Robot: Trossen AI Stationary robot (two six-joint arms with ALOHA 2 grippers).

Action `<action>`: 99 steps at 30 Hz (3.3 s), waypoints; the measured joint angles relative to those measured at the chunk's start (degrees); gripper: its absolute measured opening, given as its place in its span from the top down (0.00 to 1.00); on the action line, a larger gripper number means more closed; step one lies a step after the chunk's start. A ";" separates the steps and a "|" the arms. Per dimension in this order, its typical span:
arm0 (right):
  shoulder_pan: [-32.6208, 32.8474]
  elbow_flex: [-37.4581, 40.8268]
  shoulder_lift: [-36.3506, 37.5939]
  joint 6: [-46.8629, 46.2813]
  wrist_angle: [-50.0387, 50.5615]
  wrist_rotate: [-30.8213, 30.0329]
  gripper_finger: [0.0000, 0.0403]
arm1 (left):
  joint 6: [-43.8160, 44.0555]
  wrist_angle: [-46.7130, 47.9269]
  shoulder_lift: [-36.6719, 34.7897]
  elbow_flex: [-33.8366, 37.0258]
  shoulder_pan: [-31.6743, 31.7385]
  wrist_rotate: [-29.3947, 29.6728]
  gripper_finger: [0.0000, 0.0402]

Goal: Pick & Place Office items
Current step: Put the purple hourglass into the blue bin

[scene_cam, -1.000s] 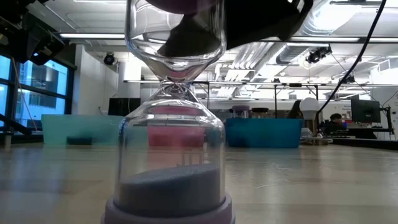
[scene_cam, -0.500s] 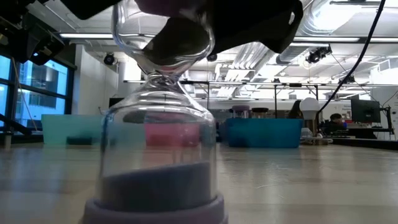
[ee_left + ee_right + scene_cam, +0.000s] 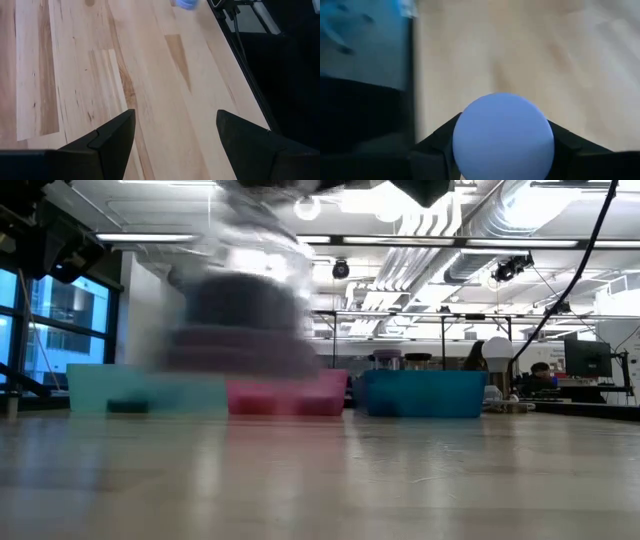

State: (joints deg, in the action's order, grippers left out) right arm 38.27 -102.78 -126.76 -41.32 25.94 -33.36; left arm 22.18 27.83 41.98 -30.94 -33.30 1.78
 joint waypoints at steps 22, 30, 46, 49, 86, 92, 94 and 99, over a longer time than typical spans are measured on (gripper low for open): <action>-7.53 -0.01 19.77 -24.39 52.59 -24.96 0.54 | -4.86 -0.45 0.02 0.00 0.07 -2.47 0.32; -12.07 2.42 22.43 -33.65 63.77 -27.99 0.57 | -4.77 -0.49 0.00 0.00 0.07 -3.07 0.32; -27.39 14.19 24.02 -34.12 62.82 -22.48 0.57 | -1.24 -1.10 0.02 0.00 0.07 -3.80 0.32; -28.76 16.40 24.02 -34.32 61.43 -21.86 0.54 | -1.12 -1.11 0.00 0.00 0.07 -3.82 0.32; -34.78 28.93 35.49 -23.88 41.53 -21.83 0.56 | -4.75 -1.94 0.02 0.00 2.59 -3.14 0.32; -35.59 33.75 35.06 -22.35 32.74 -21.60 0.55 | -4.56 -1.95 0.02 0.00 2.78 -4.42 0.32; -36.16 35.93 35.14 -22.83 30.27 -21.24 0.54 | -4.56 -1.96 0.02 0.00 2.76 -5.41 0.32; -36.61 40.97 35.12 -21.43 21.86 -22.14 0.56 | -4.58 -1.96 0.02 0.00 2.75 -6.44 0.32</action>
State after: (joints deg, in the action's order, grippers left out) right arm 1.65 -61.81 -91.64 -62.76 47.80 -55.50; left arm 17.61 25.87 42.00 -30.94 -30.55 -4.67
